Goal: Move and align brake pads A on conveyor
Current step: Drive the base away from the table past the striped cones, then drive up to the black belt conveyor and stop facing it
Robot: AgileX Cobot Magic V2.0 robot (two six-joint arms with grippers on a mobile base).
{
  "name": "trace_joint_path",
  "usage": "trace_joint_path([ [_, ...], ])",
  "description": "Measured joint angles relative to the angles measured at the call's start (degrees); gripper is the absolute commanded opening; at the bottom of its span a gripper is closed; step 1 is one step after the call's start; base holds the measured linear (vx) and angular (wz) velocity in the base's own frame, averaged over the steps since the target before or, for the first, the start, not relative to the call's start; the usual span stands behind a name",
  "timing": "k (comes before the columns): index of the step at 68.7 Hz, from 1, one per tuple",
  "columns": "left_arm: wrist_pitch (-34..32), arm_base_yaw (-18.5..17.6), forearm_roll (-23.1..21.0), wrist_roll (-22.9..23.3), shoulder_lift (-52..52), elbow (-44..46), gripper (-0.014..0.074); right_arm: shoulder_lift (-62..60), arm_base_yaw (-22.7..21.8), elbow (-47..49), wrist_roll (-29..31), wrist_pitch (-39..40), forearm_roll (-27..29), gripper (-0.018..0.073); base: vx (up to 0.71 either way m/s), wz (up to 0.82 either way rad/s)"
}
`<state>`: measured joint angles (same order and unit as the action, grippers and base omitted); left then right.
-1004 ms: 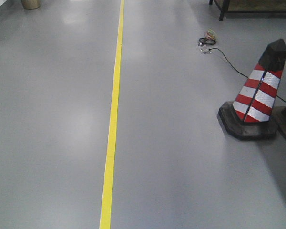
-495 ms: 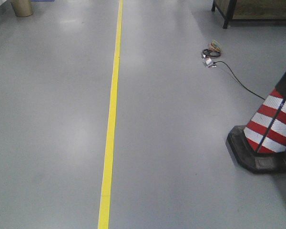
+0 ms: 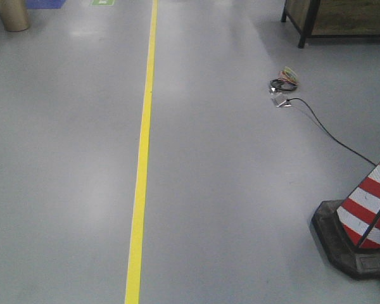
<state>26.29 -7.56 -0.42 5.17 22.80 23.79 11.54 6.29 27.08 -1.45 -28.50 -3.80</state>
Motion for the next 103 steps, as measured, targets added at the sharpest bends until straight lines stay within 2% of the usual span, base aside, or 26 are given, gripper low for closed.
trace_joint_path([
  [23, 0.0, 0.0, 0.4, 0.0, 0.0, 0.0, -0.0006, 0.0, 0.0, 0.0, 0.0, 0.0, 0.0, -0.0008, 0.37, -0.45],
  [103, 0.0, 0.0, 0.4, 0.0, 0.0, 0.0, -0.0006, 0.0, 0.0, 0.0, 0.0, 0.0, 0.0, -0.0008, 0.22, -0.86],
])
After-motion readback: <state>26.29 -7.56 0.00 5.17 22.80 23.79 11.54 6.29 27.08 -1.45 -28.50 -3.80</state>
